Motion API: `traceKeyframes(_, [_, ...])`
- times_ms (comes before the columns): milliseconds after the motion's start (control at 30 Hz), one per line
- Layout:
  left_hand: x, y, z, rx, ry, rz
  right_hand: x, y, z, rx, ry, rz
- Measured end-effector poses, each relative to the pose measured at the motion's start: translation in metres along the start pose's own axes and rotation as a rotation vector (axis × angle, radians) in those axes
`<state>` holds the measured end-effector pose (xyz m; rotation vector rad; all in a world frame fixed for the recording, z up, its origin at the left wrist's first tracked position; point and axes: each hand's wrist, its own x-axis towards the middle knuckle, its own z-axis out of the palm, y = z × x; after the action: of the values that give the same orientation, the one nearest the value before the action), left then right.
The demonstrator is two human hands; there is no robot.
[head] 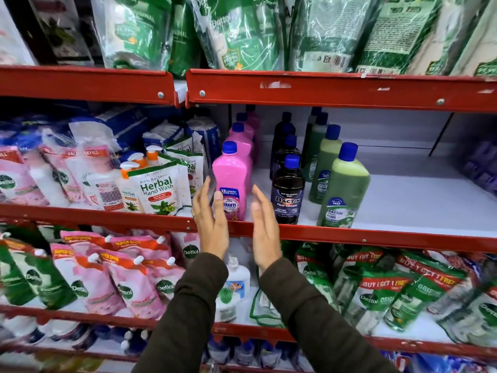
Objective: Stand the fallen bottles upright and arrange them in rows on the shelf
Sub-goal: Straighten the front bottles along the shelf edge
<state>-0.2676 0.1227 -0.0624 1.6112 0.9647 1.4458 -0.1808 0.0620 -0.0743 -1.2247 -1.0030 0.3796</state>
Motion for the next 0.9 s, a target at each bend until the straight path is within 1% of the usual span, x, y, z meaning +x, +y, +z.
traceKeyframes(67, [-0.012, 0.002, 0.009, -0.056, 0.131, 0.114, -0.011, 0.003, -0.015, 0.009, 0.203, -0.073])
traceKeyframes(100, [-0.019, 0.003, 0.016, -0.089, 0.141, 0.150, -0.014, 0.005, -0.025, 0.015, 0.289, -0.088])
traceKeyframes(133, [-0.025, 0.005, 0.025, -0.122, 0.102, 0.161, -0.013, 0.005, -0.036, 0.017, 0.347, -0.082])
traceKeyframes(167, [-0.031, 0.008, 0.034, -0.146, 0.020, 0.149, -0.010, 0.005, -0.046, 0.015, 0.371, -0.053])
traceKeyframes(200, [-0.036, 0.013, 0.045, -0.147, -0.083, 0.127, -0.005, 0.003, -0.055, 0.011, 0.362, -0.008])
traceKeyframes(267, [-0.044, 0.023, 0.063, -0.106, -0.262, 0.060, 0.005, 0.002, -0.069, 0.014, 0.288, 0.089])
traceKeyframes(333, [-0.048, 0.030, 0.076, -0.112, -0.347, -0.002, 0.011, 0.003, -0.078, 0.064, 0.182, 0.149])
traceKeyframes(400, [-0.050, 0.034, 0.083, -0.115, -0.339, -0.037, 0.011, 0.003, -0.086, 0.066, 0.119, 0.160])
traceKeyframes(467, [-0.056, 0.037, 0.085, -0.063, -0.296, -0.068, 0.005, 0.002, -0.093, 0.076, 0.151, 0.136])
traceKeyframes(533, [-0.066, 0.040, 0.089, -0.019, -0.173, -0.018, -0.004, 0.000, -0.106, 0.095, 0.296, 0.073])
traceKeyframes(600, [-0.074, 0.045, 0.095, -0.089, -0.046, 0.116, -0.008, -0.003, -0.122, 0.096, 0.463, -0.001])
traceKeyframes(633, [-0.077, 0.046, 0.100, -0.135, -0.041, 0.176, -0.007, -0.004, -0.132, 0.106, 0.534, -0.021])
traceKeyframes(667, [-0.079, 0.049, 0.108, -0.174, -0.080, 0.208, -0.004, -0.005, -0.144, 0.123, 0.583, -0.015])
traceKeyframes(700, [-0.081, 0.052, 0.116, -0.207, -0.154, 0.206, 0.001, -0.005, -0.157, 0.130, 0.594, 0.014])
traceKeyframes(733, [-0.081, 0.054, 0.125, -0.221, -0.247, 0.170, 0.006, -0.006, -0.167, 0.117, 0.569, 0.063])
traceKeyframes(800, [-0.082, 0.061, 0.146, -0.187, -0.425, 0.056, 0.015, -0.005, -0.185, 0.071, 0.437, 0.161])
traceKeyframes(867, [-0.083, 0.066, 0.163, -0.139, -0.525, -0.078, 0.019, -0.006, -0.195, 0.039, 0.306, 0.199])
traceKeyframes(900, [-0.083, 0.063, 0.169, -0.151, -0.549, -0.113, 0.020, -0.002, -0.200, 0.043, 0.258, 0.183])
